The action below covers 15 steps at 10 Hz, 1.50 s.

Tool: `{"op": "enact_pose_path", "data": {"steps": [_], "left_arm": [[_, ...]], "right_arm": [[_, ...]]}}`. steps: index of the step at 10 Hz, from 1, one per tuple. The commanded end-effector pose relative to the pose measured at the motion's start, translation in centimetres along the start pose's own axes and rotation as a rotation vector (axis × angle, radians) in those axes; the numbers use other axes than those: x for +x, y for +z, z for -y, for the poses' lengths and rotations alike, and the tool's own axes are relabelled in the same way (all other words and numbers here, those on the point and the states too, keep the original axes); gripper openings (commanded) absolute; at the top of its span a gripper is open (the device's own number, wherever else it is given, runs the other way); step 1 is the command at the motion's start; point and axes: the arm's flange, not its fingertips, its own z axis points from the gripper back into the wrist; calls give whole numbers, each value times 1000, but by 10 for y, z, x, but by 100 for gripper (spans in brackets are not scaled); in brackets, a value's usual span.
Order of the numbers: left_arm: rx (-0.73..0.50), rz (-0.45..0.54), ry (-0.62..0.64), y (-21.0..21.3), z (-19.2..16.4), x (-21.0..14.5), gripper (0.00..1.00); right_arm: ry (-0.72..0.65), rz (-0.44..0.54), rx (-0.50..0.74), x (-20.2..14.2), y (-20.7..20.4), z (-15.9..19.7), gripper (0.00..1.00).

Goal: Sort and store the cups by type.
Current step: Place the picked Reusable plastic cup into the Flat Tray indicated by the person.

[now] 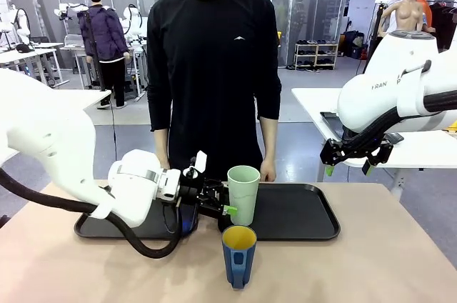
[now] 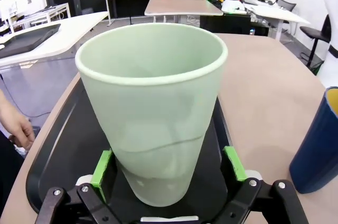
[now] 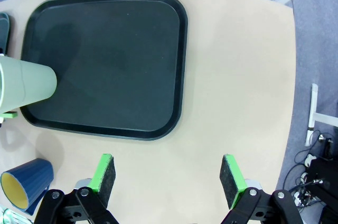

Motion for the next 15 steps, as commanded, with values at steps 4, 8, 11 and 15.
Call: {"op": "enact_pose_path", "data": {"steps": [4, 8, 11, 15], "left_arm": [[69, -90, -7, 39, 21, 16, 100], [66, -156, -29, 84, 67, 32, 100], [134, -262, -10, 136, 117, 41, 100], [212, -283, 6, 207, 163, 42, 100]], "right_arm": [[-7, 3, 0, 0, 1, 1, 100], [-7, 3, 0, 0, 1, 1, 100], [-7, 3, 0, 0, 1, 1, 100], [-7, 3, 0, 0, 1, 1, 100]]}}
